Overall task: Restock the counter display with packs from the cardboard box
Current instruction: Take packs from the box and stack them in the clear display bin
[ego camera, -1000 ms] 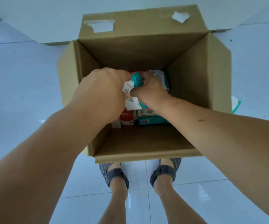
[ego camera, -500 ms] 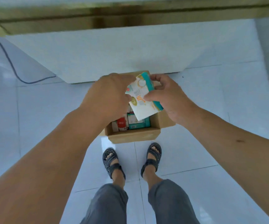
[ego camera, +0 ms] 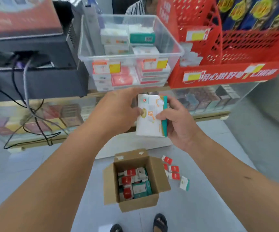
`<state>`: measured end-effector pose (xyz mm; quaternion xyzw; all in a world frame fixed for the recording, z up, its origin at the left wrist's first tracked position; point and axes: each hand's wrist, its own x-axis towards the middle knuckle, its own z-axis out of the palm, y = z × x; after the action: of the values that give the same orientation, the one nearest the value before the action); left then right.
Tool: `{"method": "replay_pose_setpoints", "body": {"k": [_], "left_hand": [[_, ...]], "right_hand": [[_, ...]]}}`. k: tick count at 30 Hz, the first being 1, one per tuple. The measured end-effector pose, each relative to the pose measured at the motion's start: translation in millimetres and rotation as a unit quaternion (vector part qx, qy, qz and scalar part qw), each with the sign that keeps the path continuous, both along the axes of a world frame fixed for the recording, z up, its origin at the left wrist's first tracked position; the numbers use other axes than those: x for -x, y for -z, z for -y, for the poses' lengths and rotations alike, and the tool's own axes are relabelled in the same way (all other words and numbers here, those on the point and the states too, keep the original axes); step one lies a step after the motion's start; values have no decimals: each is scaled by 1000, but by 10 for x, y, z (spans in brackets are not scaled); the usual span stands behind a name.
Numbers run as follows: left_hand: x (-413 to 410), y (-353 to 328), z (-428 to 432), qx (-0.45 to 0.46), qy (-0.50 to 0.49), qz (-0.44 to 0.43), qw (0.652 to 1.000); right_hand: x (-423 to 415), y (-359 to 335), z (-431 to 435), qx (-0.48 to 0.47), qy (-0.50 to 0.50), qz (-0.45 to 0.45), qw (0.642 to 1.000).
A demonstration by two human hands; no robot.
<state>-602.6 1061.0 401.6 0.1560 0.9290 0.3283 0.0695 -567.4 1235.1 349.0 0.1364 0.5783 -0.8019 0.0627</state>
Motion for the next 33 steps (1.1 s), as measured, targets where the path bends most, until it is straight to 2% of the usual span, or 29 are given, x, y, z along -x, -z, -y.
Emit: {"method": "replay_pose_setpoints", "body": {"k": [3,7,11,15,19,27,33], "left_hand": [[81,-534,42,-20,8,-8,1000],[221,-1162,134,1,30,-72,997],[287,-1473,180,21,51,-102,993],[362,-1519,105,62,96,-105,988],[492,-1453,-32,91,97,-89,987],[959,-1367,-295,138,37,-92,985],[1232,-1313,-313,143,16,-88,986]], "right_hand": [[70,-505,40,24,30,-31,999],[190,-1078,108,56,75,-76,993],[356,-1353,152,72,122,-89,986],[521,-1465,143,104,162,-63,979],[718,-1469,51,137,164,-40,976],[1233,-1410,-241,132,77,-2,988],[1469,-1364,-248,193,47,32,980]]}}
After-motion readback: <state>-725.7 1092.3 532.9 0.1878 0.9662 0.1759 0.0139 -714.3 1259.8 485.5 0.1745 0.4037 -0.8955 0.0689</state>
